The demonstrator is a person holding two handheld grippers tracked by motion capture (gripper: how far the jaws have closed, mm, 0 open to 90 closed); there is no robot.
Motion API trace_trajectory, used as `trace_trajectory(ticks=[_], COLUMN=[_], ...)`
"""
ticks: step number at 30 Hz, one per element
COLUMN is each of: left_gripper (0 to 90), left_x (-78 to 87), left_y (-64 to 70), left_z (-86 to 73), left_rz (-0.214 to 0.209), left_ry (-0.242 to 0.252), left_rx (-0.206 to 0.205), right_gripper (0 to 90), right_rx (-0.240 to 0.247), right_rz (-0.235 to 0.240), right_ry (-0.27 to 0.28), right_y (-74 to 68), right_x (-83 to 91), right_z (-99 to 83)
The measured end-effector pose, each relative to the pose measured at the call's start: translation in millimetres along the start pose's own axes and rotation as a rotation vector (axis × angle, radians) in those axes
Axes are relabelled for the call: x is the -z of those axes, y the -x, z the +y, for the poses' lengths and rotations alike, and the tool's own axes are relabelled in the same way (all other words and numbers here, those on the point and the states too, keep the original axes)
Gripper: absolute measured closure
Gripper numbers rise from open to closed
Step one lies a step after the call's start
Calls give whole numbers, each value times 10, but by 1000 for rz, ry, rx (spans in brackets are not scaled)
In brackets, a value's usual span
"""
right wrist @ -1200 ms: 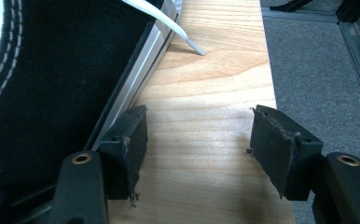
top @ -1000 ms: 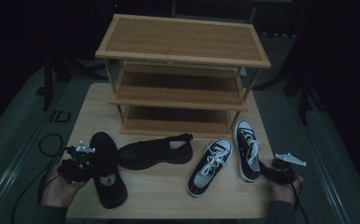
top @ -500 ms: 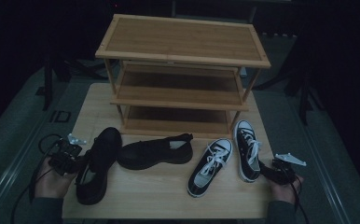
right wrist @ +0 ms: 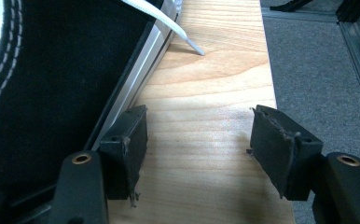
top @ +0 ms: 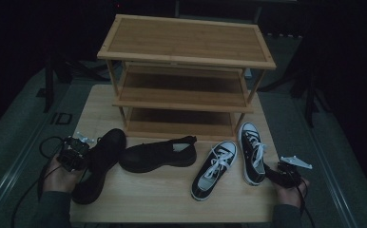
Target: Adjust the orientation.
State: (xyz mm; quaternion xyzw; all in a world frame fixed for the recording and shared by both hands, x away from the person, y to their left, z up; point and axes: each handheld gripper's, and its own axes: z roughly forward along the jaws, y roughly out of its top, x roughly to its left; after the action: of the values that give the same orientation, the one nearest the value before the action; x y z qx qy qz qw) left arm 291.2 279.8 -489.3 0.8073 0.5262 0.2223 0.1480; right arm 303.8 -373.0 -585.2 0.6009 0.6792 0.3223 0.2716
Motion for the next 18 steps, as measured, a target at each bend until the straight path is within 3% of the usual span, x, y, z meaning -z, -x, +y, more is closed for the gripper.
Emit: trace_trajectory(ticks=[6,11,16,18], left_gripper=[878,879,880,880], left_x=[7,10,-18,-27], left_y=[-38,-79,-96,-118], left_z=[31,97,155,170], left_rz=[-79,-156,-189,-247], left_ry=[64,105,122,142], left_rx=[-67,-89,-127,-137], right_gripper=[359,359,359,359], right_rx=[0,0,0,0], right_rz=[0,0,0,0], right_ry=[0,0,0,0], right_y=[0,0,1,0], right_x=[0,0,-1,-1], right_z=[0,0,1,1])
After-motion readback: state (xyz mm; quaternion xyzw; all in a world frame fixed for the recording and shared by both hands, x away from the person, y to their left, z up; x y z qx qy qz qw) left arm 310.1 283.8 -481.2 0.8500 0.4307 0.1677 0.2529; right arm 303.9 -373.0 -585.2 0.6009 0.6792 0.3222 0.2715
